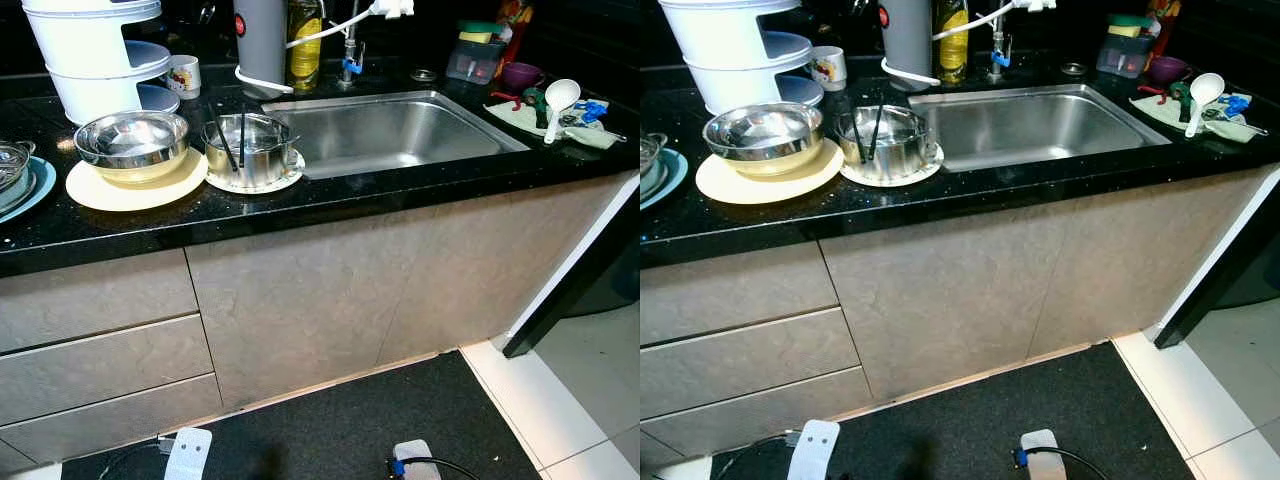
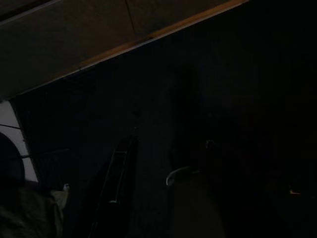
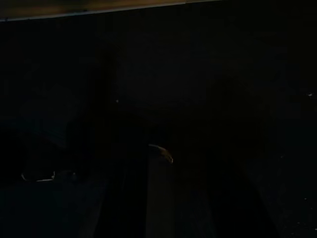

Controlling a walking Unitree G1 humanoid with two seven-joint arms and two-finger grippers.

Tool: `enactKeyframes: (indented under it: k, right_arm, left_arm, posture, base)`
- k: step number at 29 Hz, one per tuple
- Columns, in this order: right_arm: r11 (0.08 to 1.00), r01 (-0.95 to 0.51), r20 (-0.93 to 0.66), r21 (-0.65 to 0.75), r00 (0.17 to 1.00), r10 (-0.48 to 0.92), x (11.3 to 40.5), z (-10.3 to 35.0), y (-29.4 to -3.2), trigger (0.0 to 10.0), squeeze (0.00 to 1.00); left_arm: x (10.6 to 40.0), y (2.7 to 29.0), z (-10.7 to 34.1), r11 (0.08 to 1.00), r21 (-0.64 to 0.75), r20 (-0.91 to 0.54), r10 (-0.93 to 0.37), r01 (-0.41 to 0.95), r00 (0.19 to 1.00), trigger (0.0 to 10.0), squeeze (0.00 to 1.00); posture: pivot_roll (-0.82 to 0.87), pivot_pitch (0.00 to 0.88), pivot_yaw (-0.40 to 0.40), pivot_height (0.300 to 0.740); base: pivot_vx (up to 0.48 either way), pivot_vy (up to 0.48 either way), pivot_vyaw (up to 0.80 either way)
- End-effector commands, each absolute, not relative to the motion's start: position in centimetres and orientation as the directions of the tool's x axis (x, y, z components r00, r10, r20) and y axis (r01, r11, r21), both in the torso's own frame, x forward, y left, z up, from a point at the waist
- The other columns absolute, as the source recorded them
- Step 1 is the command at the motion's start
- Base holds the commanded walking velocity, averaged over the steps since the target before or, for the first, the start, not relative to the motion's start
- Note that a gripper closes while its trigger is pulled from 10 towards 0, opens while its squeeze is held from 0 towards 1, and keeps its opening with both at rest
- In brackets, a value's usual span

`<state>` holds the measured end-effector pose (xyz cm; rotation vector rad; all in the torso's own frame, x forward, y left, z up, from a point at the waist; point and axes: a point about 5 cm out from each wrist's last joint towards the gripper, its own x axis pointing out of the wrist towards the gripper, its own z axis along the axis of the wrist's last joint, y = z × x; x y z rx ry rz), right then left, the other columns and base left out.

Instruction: Kitchen organization

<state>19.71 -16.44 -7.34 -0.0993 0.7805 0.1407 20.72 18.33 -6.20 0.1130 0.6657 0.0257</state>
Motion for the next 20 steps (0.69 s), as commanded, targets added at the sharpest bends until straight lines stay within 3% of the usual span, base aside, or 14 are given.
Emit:
enactKeyframes:
  k: [1,9,15,20]
  right_arm:
    - [0.986,-0.16,-0.704,-0.041,0.706,0.085,19.5,-7.4,-16.6,10.0,0.0]
    - [0.989,-0.15,-0.689,-0.016,0.718,0.098,19.8,-7.2,-16.3,10.0,0.0]
    - [0.989,-0.147,-0.681,0.016,0.722,0.119,19.5,-7.3,-15.9,10.0,0.0]
    - [0.989,-0.147,-0.694,0.001,0.712,0.106,19.2,-7.5,-16.0,10.0,0.0]
  left_arm:
    - [20.2,18.9,-6.3,0.982,0.186,-0.597,0.137,-0.029,0.79,10.0,0.0]
    - [20.3,18.3,-6.7,1.0,0.012,-0.674,0.008,0.0,0.738,10.0,0.0]
    - [20.4,18.1,-6.7,0.998,0.054,-0.661,0.026,0.013,0.75,10.0,0.0]
    - [20.2,17.5,-6.8,0.997,0.032,-0.675,-0.032,0.072,0.737,10.0,0.0]
  posture:
    - [-0.06,0.127,-0.047,0.74]
    - [-0.06,0.134,-0.036,0.74]
    - [-0.07,0.135,-0.031,0.74]
    - [-0.08,0.138,-0.025,0.74]
  base:
    - [0.0,0.0,0.0]
    - [0.0,0.0,0.0]
    - [0.0,0.0,0.0]
    - [0.0,0.0,0.0]
